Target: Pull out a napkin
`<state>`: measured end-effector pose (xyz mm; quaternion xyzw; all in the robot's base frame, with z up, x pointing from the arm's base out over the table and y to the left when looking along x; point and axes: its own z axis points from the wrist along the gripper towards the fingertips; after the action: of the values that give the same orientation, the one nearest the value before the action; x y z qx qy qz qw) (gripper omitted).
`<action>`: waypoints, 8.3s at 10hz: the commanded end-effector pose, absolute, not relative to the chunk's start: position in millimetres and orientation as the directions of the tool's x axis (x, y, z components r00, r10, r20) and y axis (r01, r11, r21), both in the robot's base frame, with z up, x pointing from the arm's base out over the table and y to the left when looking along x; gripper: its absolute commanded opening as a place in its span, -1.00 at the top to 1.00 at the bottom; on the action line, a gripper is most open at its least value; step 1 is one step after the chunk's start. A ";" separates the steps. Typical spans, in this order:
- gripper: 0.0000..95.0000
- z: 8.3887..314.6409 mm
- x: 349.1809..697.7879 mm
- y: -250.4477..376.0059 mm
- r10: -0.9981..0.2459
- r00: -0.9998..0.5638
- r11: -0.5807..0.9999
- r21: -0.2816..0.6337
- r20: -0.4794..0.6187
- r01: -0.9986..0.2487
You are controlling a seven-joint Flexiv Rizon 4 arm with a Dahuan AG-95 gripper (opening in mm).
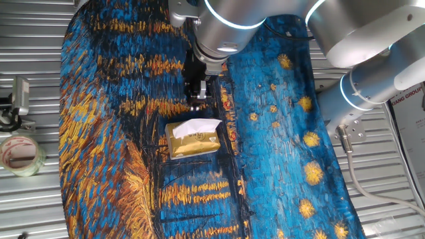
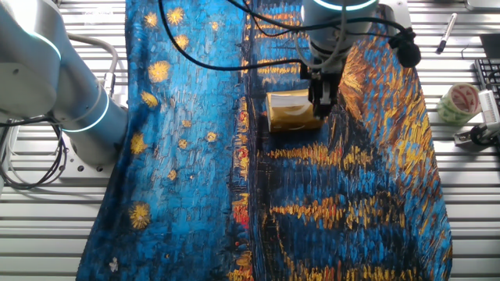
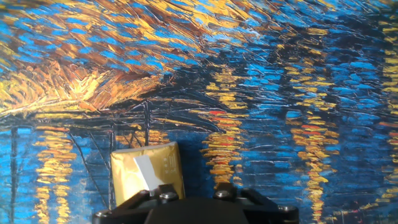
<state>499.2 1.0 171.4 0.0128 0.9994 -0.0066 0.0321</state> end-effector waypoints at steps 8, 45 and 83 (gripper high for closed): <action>1.00 171.1 498.9 0.4 0.048 -0.996 0.999 -0.004 -0.069 0.049; 0.60 165.4 483.4 33.6 0.082 -0.993 0.996 -0.023 -0.087 0.084; 0.60 144.6 489.1 35.8 0.084 -0.992 0.996 -0.021 -0.090 0.086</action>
<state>489.0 36.0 144.7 0.0430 0.9981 -0.0113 0.0438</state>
